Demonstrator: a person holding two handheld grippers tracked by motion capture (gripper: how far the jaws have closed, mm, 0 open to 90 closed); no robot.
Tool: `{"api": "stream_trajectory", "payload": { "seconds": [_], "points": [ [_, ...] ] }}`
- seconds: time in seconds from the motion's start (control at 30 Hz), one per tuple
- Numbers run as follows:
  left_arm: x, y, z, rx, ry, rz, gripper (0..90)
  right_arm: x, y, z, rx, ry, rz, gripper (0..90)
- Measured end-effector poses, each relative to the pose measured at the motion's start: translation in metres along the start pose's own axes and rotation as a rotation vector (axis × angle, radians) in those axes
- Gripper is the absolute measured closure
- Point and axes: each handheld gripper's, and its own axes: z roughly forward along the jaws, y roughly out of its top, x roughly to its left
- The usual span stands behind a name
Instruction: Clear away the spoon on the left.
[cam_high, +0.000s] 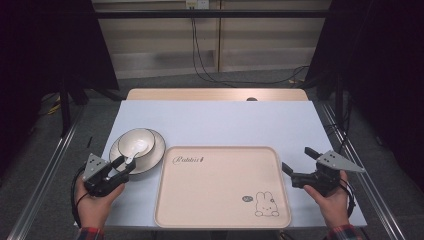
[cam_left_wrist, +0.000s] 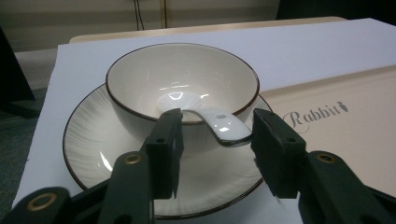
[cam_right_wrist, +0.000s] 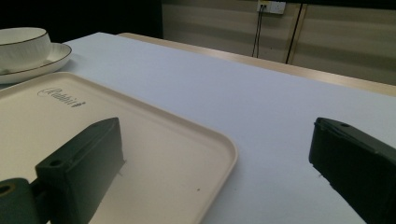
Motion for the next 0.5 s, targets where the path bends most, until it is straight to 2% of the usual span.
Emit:
{"api": "stream_trajectory", "payload": {
  "seconds": [0.23, 0.33, 0.4, 0.5],
  "points": [
    [-0.0017, 0.0003, 0.0015, 0.008, -0.009, -0.018, 58.1, -0.0021, 0.0004, -0.0031, -0.005, -0.003, 0.012, 2.5],
    [-0.002, 0.0008, 0.0009, 0.003, -0.002, -0.026, 61.5, -0.0019, 0.0002, -0.0035, -0.004, 0.001, 0.013, 2.8],
    [-0.0016, 0.0015, 0.001, 0.008, -0.016, -0.028, 66.8, -0.0017, 0.0001, -0.0036, -0.001, 0.006, 0.01, 2.7],
    [-0.0013, 0.0021, 0.0018, 0.002, -0.006, -0.023, 67.9, -0.0014, 0.0002, -0.003, -0.002, 0.005, 0.011, 2.8]
  ]
}}
